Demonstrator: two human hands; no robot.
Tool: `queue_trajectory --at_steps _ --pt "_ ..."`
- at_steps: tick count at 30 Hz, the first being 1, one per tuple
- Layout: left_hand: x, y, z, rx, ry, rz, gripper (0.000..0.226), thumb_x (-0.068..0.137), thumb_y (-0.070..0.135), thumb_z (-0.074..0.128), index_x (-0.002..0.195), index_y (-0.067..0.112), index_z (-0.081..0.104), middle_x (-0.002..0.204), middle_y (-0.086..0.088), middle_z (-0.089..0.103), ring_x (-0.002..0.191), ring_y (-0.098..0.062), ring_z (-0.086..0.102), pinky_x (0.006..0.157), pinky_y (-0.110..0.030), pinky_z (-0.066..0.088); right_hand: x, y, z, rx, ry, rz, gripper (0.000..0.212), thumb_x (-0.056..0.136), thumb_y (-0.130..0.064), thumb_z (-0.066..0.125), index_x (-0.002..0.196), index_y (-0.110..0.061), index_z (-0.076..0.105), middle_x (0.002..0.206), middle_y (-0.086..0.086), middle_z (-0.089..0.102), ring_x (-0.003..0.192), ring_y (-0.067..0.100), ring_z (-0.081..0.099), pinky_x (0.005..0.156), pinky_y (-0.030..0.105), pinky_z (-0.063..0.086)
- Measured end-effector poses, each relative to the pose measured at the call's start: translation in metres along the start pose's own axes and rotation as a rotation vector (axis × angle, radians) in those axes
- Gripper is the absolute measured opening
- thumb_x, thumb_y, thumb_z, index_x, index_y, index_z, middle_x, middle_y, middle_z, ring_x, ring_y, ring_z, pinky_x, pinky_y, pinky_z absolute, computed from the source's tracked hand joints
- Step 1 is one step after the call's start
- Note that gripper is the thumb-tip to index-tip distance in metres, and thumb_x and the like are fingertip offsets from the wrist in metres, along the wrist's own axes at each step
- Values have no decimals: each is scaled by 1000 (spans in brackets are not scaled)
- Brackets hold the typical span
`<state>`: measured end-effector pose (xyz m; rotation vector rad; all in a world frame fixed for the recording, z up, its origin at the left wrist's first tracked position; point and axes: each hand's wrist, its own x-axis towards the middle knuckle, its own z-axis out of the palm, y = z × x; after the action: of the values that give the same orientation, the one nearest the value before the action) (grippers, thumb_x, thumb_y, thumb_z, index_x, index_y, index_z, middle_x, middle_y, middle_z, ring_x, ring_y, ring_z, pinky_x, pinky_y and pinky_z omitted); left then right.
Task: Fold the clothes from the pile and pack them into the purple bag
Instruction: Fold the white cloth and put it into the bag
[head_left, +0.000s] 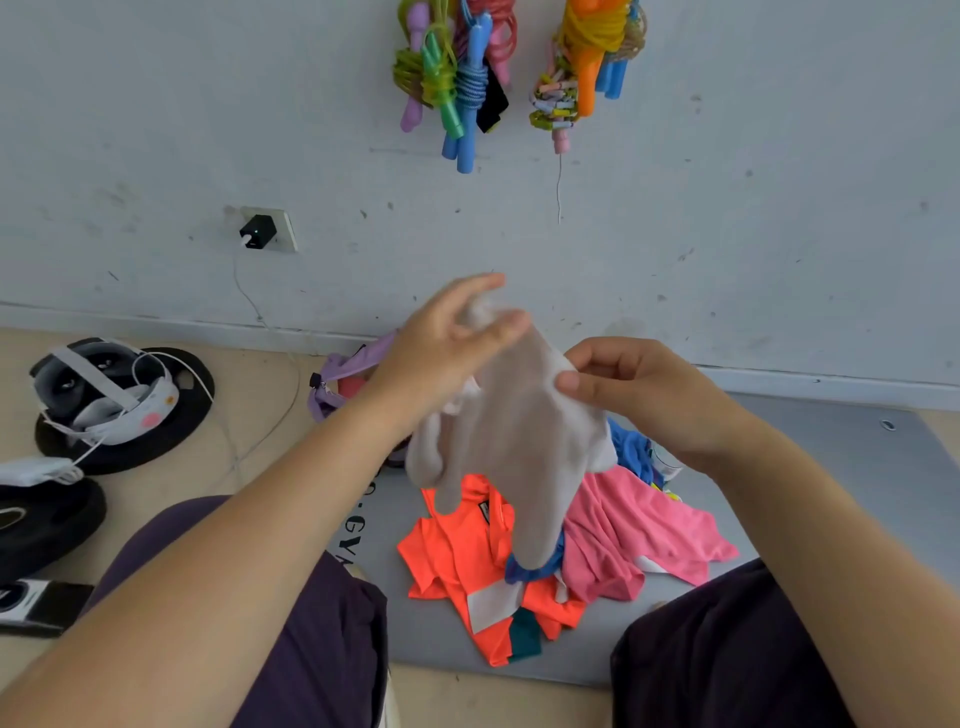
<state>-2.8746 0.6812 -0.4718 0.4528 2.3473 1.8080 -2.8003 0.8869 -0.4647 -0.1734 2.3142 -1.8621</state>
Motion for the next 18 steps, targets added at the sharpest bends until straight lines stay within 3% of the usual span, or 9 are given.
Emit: queue_trajectory --at_steps 2,5,6,9,11,13,15,18 --pt "-8 -2 13 20 -281 24 49 71 65 67 111 38 66 75 14 64 54 -5 54 52 -23 45 0 0 2 -4 -25 -15 17 90 -23 65 96 -7 70 94 14 72 87 17 66 82 27 51" --pt "-11 -7 19 104 -346 74 48 81 58 67 90 11 64 53 14 48 51 -5 45 55 -21 38 1 -1 3 16 -37 -11 21 90 -26 64 101 -10 70 97 12 72 90 17 67 83 27 52" --pt "-10 -7 17 76 -297 68 46 84 52 68 83 7 60 52 13 44 52 -7 43 56 -25 35 1 -1 1 25 -27 -3 19 90 -25 64 101 -11 71 96 10 73 89 16 67 81 27 52" --pt "-1 -3 5 -11 -14 13 40 89 38 68 63 18 45 53 9 40 56 -13 37 59 -32 29 -1 -1 -5 -61 34 44 11 91 -25 66 94 -17 73 87 4 72 78 12 65 70 22 51" --pt "4 -2 -5 -8 237 -6 41 90 37 67 66 13 44 55 5 44 55 -14 39 57 -31 30 -2 -1 -8 -102 75 57 9 91 -24 67 87 -18 72 76 -1 69 68 9 62 62 18 47" --pt "5 -2 -11 29 342 -6 38 88 39 68 78 5 54 63 2 51 60 -13 46 55 -24 36 -3 -2 -8 -101 112 43 10 91 -22 67 83 -17 71 72 -4 67 66 9 60 60 18 45" --pt "3 1 -11 52 246 -18 28 85 44 71 99 20 66 67 9 54 63 -7 51 55 -12 38 -3 -3 -6 -87 112 33 10 90 -21 67 86 -13 70 75 1 67 69 13 60 63 22 45" --pt "-5 3 1 59 -206 -3 49 78 52 75 123 38 61 71 19 59 66 0 54 69 -13 43 -3 -5 0 -66 44 17 14 89 -19 68 90 -5 68 77 8 65 71 16 59 62 25 44"
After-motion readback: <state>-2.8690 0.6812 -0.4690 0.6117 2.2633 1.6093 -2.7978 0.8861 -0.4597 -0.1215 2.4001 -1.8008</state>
